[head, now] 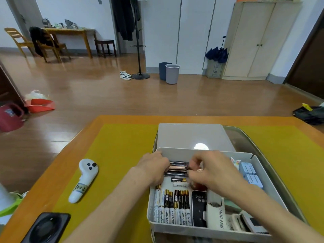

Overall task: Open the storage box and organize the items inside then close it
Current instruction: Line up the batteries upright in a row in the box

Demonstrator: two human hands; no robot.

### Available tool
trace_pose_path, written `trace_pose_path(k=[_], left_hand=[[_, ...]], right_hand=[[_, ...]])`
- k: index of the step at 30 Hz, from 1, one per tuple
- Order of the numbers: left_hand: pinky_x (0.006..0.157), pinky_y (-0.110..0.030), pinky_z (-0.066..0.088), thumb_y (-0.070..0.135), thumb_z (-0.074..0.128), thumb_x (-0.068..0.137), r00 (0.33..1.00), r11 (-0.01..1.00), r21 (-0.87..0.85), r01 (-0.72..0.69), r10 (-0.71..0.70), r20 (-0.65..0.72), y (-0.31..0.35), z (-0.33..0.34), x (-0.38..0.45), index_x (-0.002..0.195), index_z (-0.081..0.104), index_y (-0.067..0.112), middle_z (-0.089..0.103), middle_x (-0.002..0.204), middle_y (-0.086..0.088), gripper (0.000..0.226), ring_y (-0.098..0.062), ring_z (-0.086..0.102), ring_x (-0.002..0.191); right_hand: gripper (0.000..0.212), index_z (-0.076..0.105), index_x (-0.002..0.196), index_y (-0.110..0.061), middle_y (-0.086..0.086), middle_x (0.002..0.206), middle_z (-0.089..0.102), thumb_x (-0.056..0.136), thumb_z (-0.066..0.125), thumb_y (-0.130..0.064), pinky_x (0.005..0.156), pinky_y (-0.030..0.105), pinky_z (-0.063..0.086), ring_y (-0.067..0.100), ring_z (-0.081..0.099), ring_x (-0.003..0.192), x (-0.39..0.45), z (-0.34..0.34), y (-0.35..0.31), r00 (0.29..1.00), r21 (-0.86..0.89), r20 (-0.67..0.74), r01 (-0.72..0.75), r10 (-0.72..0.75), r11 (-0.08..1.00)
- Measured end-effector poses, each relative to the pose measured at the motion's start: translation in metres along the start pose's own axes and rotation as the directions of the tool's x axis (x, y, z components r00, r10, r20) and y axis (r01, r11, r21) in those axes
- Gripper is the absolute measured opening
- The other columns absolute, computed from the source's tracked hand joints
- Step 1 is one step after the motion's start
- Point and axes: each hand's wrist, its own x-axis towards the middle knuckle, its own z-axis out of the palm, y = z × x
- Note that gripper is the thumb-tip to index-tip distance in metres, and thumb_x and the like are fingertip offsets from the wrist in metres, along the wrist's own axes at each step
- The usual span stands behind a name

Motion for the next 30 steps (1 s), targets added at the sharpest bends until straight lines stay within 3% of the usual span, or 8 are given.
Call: trace_pose_path(k=[2,4,6,8,11,19,25,30], left_hand=[[0.097,-0.039,0.038,0.021,0.066,0.089,1.0,0.999,0.051,-0.012,0.012,-0.008,0.002,-0.001,0.0,0.109,0.069,0.022,0.059,0.113,-0.004,0.02,-0.023,0.053,0.11],[0.114,-0.053,0.024,0.027,0.066,0.089,0.999,0.992,0.126,-0.031,0.034,-0.026,0.007,-0.005,0.0,0.101,0.068,0.023,0.065,0.107,-0.002,0.013,-0.024,0.054,0.112],[0.116,-0.06,0.015,0.034,0.066,0.089,0.996,0.981,0.188,-0.047,0.059,-0.059,0.015,-0.008,0.001,0.097,0.067,0.024,0.067,0.101,-0.001,0.013,-0.024,0.056,0.109],[0.112,-0.054,0.024,0.037,0.068,0.089,0.99,0.979,0.187,-0.086,0.105,-0.092,0.025,-0.005,0.002,0.093,0.067,0.024,0.066,0.097,0.002,0.014,-0.022,0.057,0.104],[0.09,-0.039,0.04,0.038,0.069,0.089,0.981,0.982,0.095,-0.163,0.172,-0.093,0.039,0.006,0.005,0.087,0.063,0.024,0.063,0.094,0.004,0.016,-0.019,0.057,0.098],[0.065,-0.033,0.043,0.042,0.068,0.087,0.983,0.989,-0.013,-0.149,0.146,-0.109,0.043,0.024,0.015,0.096,0.061,0.022,0.066,0.099,0.002,0.022,-0.021,0.061,0.091],[0.064,-0.03,0.041,0.046,0.069,0.085,0.999,0.989,-0.142,-0.033,0.036,0.015,0.042,0.025,0.019,0.092,0.06,0.026,0.06,0.087,0.007,0.022,-0.016,0.055,0.079],[0.063,-0.033,0.044,0.046,0.067,0.084,0.999,0.999,-0.048,0.025,-0.023,0.03,0.042,0.021,0.015,0.087,0.053,0.02,0.061,0.088,0.0,0.029,-0.022,0.055,0.08]], right_hand=[[0.01,0.065,0.069,-0.031,-0.018,0.061,0.065,0.072,0.075,-0.032,0.055,0.025,0.045,0.001,0.056,0.055,-0.015,-0.012,0.015,0.998,0.155,0.006,-0.056,0.055,0.986],[0.009,0.07,0.078,-0.028,-0.014,0.059,0.064,0.077,0.076,-0.021,0.06,0.027,0.047,0.001,0.055,0.054,-0.027,-0.018,0.026,0.996,0.309,0.042,-0.09,0.081,0.947],[0.015,0.07,0.091,-0.032,-0.011,0.064,0.068,0.082,0.074,-0.019,0.062,0.025,0.046,0.002,0.059,0.058,-0.034,-0.017,0.035,0.997,0.334,0.032,-0.076,0.07,0.94],[0.018,0.07,0.098,-0.036,-0.011,0.069,0.068,0.086,0.07,-0.022,0.062,0.023,0.046,0.003,0.06,0.06,-0.035,-0.014,0.04,0.998,0.319,0.005,-0.055,0.057,0.946],[0.018,0.071,0.095,-0.037,-0.012,0.068,0.065,0.087,0.065,-0.022,0.059,0.024,0.047,0.004,0.058,0.056,-0.031,-0.012,0.043,0.998,0.335,-0.032,-0.036,0.05,0.941],[0.014,0.068,0.093,-0.042,-0.019,0.074,0.067,0.088,0.066,-0.029,0.058,0.021,0.041,0.0,0.061,0.069,-0.032,-0.004,0.046,0.999,0.299,-0.036,-0.006,0.018,0.954],[0.005,0.069,0.088,-0.039,-0.022,0.071,0.069,0.086,0.071,-0.036,0.056,0.022,0.042,-0.003,0.062,0.064,-0.031,-0.004,0.044,1.0,0.302,-0.023,-0.008,0.015,0.953],[0.019,0.064,0.078,-0.038,-0.023,0.063,0.069,0.079,0.082,-0.04,0.056,0.022,0.041,-0.007,0.062,0.059,-0.029,0.008,0.029,0.998,0.252,0.054,-0.001,-0.013,0.968]])
